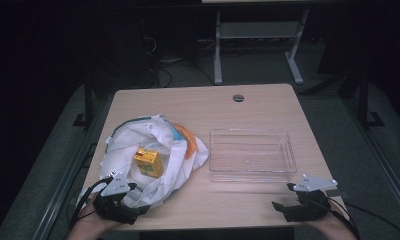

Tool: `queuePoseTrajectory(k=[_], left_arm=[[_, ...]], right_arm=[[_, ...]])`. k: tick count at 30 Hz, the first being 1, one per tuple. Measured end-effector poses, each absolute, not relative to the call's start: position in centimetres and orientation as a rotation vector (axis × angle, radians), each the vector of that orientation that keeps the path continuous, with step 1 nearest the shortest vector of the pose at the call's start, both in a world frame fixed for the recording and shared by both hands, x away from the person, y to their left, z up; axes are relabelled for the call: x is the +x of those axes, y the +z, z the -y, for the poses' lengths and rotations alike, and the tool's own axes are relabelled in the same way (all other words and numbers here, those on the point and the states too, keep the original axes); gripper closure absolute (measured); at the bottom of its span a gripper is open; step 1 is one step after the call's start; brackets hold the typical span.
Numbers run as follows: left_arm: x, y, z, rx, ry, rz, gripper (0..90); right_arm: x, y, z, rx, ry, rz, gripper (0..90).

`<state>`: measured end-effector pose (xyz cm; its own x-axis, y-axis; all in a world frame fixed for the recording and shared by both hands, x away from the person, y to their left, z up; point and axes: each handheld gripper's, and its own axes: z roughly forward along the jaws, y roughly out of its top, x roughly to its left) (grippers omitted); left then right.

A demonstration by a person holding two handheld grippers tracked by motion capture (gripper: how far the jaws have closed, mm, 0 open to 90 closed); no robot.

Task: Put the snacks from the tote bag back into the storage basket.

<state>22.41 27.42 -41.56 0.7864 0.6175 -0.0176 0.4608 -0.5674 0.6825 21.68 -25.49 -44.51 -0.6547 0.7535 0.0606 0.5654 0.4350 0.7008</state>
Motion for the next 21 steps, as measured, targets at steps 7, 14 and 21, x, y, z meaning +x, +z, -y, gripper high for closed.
queuePoseTrajectory(k=[7, 14, 21], left_arm=[[22.5, -41.0, -27.7, 2.261, 0.277, -0.804, 14.7], [22.7, -40.4, -27.9, 2.263, 0.26, -0.785, 15.1], [23.0, -40.3, -27.7, 2.297, 0.244, -0.774, 18.1]], right_arm=[[21.7, -44.6, 25.6, 1.15, 1.049, -2.425, 17.2], [21.6, -44.5, 25.5, 1.157, 1.058, -2.423, 17.0], [21.4, -44.4, 25.5, 1.14, 1.051, -2.414, 17.0]])
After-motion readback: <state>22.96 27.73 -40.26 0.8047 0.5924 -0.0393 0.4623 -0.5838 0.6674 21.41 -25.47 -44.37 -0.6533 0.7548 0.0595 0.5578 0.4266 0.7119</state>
